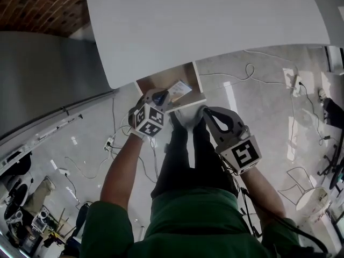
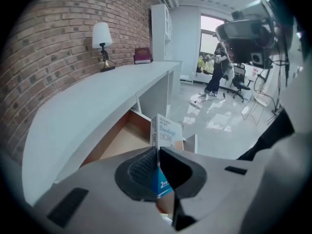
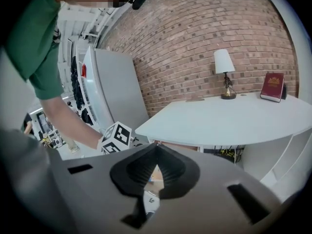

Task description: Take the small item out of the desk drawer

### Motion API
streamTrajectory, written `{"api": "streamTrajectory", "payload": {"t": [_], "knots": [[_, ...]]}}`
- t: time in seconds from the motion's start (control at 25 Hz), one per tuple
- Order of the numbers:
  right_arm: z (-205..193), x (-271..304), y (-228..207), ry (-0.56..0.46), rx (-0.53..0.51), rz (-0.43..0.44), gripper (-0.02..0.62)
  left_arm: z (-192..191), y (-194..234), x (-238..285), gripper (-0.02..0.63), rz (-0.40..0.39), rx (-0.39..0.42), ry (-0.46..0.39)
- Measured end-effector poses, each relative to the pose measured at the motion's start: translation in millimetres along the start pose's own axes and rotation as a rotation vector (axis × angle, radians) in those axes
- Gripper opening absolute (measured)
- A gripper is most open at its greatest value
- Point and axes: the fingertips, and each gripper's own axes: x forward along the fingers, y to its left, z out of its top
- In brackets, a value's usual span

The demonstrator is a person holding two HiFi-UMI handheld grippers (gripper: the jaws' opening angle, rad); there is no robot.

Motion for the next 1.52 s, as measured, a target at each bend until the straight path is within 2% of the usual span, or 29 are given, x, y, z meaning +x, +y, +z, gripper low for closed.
{"api": "streamTrajectory", "payload": {"t": [0.2,0.36,0.64,0.96,1.08,1.28,1.52], "knots": [[28,2,6,-0.028,-0.041,-0.005,0.003,16,7,-36,0.021,0.042,-0.031,-0.066],[49,-5,11,-0.049,-0.037,-0.002,0.003,36,18,-72,0.02,0.091,-0.06,-0.121],[76,-17,16,-0.073,-0.058,0.004,0.003,68,50,-125,0.02,0.181,-0.105,-0.196],[111,-32,13,-0.136,-0.093,-0.036,0.003,79,91,-154,0.015,0.231,-0.228,-0.253],[121,-36,13,-0.147,-0.098,-0.051,0.003,81,112,-153,0.015,0.244,-0.25,-0.253],[127,-41,15,-0.14,-0.101,-0.069,0.003,79,147,-133,0.014,0.24,-0.249,-0.206],[125,-40,15,-0.128,-0.084,-0.086,0.003,65,175,-116,0.014,0.204,-0.367,-0.175]]}}
